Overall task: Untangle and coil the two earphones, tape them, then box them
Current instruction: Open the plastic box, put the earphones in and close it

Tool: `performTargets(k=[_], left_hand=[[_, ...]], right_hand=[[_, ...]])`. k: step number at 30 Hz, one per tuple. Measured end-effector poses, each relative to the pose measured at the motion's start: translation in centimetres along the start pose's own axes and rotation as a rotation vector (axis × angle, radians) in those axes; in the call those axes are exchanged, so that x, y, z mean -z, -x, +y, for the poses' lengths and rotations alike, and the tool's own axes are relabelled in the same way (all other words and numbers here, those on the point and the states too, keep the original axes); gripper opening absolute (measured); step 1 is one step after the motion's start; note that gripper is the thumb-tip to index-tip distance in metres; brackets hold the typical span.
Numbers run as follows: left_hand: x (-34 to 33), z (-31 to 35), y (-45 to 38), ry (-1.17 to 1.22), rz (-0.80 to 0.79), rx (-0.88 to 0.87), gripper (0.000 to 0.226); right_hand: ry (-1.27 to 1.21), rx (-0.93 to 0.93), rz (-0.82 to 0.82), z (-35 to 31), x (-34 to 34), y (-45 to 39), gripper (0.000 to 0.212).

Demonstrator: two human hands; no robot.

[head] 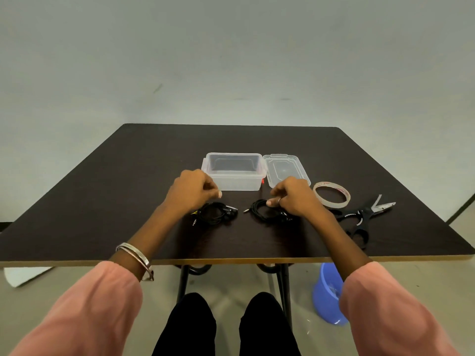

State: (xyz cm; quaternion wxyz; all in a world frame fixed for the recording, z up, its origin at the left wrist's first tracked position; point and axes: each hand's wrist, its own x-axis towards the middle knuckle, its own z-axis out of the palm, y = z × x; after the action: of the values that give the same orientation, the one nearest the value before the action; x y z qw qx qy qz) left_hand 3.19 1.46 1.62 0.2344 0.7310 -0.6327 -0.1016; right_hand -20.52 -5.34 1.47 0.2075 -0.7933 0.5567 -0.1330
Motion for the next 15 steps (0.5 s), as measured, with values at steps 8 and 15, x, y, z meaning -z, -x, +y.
performTargets(k=[8,15], left_hand=[[-0.9,-0.1,1.1,-0.139,-0.039,0.083,0.013],[0.2,-0.9,0.9,0.090,0.165,-0.009,0.009]], right_hand=[[-0.087,0.005,0.154,0.2,-1.8,0.6,0.010],[-0.200,0.093,0.319,-0.7,0.3,1.1,0.009]])
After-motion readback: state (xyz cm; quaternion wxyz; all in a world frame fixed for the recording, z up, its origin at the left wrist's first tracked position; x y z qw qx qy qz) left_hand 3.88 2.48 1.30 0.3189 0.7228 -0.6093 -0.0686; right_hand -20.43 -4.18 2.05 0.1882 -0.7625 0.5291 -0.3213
